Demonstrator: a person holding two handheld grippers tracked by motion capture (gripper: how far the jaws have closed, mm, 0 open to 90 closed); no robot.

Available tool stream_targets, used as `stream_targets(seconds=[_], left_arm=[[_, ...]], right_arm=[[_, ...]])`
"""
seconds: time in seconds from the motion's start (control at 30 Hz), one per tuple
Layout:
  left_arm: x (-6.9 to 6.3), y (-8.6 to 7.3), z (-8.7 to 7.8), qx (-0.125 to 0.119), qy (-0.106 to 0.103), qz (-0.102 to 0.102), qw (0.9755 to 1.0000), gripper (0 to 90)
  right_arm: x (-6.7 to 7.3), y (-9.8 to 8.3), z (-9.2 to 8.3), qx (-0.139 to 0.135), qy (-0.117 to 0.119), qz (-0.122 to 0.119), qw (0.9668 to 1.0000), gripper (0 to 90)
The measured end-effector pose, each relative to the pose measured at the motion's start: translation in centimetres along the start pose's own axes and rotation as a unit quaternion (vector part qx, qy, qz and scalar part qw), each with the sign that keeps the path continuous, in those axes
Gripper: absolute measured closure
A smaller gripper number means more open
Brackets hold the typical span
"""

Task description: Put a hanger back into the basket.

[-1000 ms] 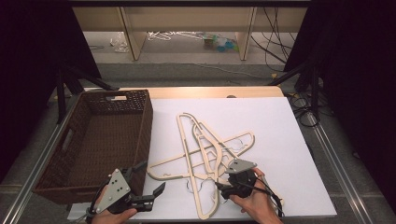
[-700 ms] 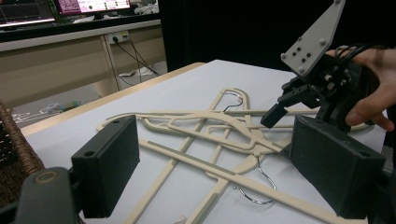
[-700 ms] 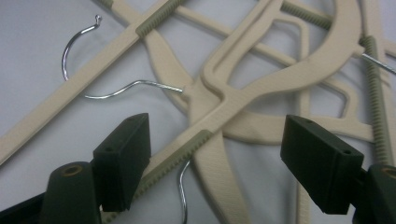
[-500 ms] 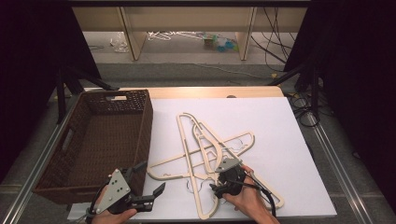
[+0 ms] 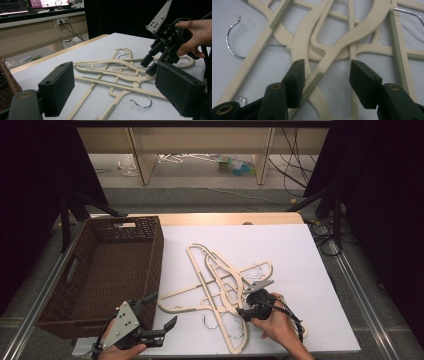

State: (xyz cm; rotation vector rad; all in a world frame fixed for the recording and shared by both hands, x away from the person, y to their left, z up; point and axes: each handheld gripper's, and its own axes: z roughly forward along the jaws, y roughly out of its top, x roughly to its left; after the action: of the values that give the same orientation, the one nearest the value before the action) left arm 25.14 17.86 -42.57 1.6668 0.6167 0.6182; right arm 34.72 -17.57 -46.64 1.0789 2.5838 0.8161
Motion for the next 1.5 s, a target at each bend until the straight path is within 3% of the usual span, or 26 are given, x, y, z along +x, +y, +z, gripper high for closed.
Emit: stream_targets(seconds=[0.07, 0.17, 0.27, 0.37, 0.47, 0.7, 0.93, 1.0, 1.17, 1.5], left_arm=[[0.0, 0.0, 0.1, 0.000, 0.000, 0.003, 1.0000, 15.9], [0.0, 0.0, 0.1, 0.002, -0.002, 0.003, 1.0000, 15.9], [0.0, 0.0, 0.1, 0.002, -0.002, 0.005, 1.0000, 15.9], [0.0, 0.0, 0.1, 0.001, -0.002, 0.003, 1.0000, 15.9], [0.0, 0.0, 0.1, 0.002, -0.002, 0.005, 1.0000, 15.9], [0.0, 0.0, 0.2, -0.006, -0.004, 0.001, 1.0000, 16.0], [0.0, 0.0, 0.0, -0.001, -0.002, 0.002, 1.0000, 16.0], [0.0, 0.0, 0.0, -0.001, -0.002, 0.002, 1.0000, 16.0], [0.0, 0.1, 0.0, -0.002, -0.002, 0.003, 1.0000, 16.0], [-0.1, 0.1, 0.1, 0.000, -0.004, 0.004, 1.0000, 16.0]], right_arm=[[-0.4, 0.0, 0.2, 0.000, 0.007, 0.014, 0.9999, 50.0], [-0.6, 0.1, 0.3, -0.003, 0.007, 0.017, 0.9998, 53.5], [-1.1, 0.4, 0.5, 0.017, 0.017, 0.034, 0.9991, 64.6], [-1.2, 0.4, 0.8, 0.019, 0.020, 0.042, 0.9987, 64.9], [-1.4, 0.4, 0.9, 0.026, 0.026, 0.065, 0.9972, 66.3], [-1.7, 0.5, 0.8, 0.028, 0.025, 0.085, 0.9957, 71.8], [-2.4, 0.3, 0.4, 0.018, 0.028, 0.093, 0.9951, 77.0], [-2.8, 0.2, 0.0, 0.001, 0.033, 0.101, 0.9943, 79.3], [-3.3, 0.2, -0.7, -0.016, 0.048, 0.098, 0.9939, 80.5], [-3.4, -0.1, -3.0, -0.055, 0.065, 0.049, 0.9952, 81.7]])
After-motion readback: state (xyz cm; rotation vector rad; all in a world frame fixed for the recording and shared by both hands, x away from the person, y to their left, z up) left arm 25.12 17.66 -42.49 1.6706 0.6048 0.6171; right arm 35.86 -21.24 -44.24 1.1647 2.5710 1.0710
